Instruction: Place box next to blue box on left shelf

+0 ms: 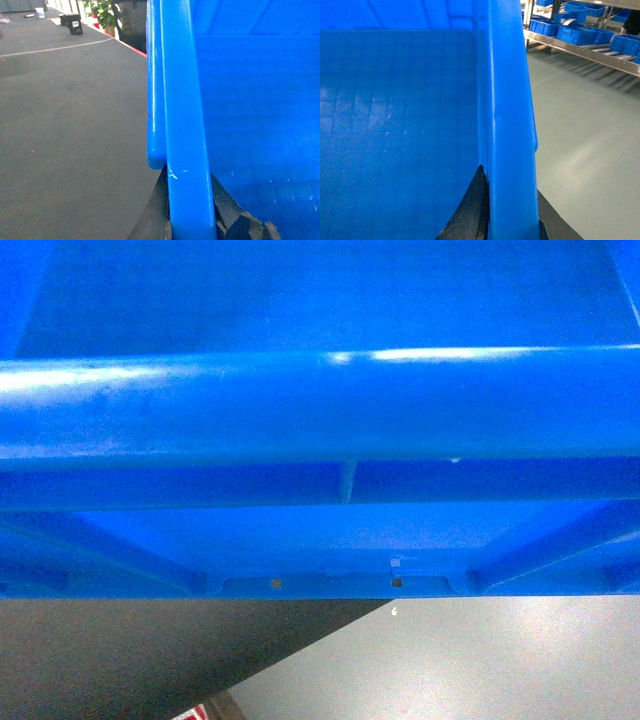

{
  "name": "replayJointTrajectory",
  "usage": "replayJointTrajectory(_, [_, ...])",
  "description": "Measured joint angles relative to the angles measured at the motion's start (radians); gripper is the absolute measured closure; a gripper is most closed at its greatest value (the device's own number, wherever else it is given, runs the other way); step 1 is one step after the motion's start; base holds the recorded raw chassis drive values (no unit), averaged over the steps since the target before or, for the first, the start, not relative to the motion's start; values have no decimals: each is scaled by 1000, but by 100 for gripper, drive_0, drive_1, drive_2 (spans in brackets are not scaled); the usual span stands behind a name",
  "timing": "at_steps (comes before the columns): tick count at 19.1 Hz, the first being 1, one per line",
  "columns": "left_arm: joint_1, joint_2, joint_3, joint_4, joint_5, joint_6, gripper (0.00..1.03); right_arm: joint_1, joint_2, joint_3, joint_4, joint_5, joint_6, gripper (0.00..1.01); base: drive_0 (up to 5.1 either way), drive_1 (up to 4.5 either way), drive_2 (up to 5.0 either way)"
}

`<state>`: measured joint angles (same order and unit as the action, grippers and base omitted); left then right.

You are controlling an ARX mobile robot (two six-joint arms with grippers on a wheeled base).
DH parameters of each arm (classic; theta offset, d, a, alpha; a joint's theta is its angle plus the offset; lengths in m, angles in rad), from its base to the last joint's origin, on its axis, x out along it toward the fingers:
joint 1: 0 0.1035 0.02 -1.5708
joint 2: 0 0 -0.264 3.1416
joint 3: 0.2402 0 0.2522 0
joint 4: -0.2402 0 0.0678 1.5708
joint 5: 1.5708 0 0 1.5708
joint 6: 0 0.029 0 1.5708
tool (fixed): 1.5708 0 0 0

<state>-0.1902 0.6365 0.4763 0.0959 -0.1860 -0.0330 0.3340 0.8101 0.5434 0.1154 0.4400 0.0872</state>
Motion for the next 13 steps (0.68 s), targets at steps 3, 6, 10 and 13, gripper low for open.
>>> replayJointTrajectory(3, [0,0,0,0,0,0,96,0,0,0,1,0,0,92,-154,-154,-154])
replayJointTrajectory(6, [0,0,0,1,0,0,96,0,0,0,1,0,0,92,-143,-143,-143])
replayJointTrajectory(10, [0,0,0,0,0,1,96,0,0,0,1,0,0,92,-154,-154,-154])
replayJointTrajectory(13, [0,0,0,0,1,3,96,0,0,0,-1,0,-1,92,-145,-145,-145])
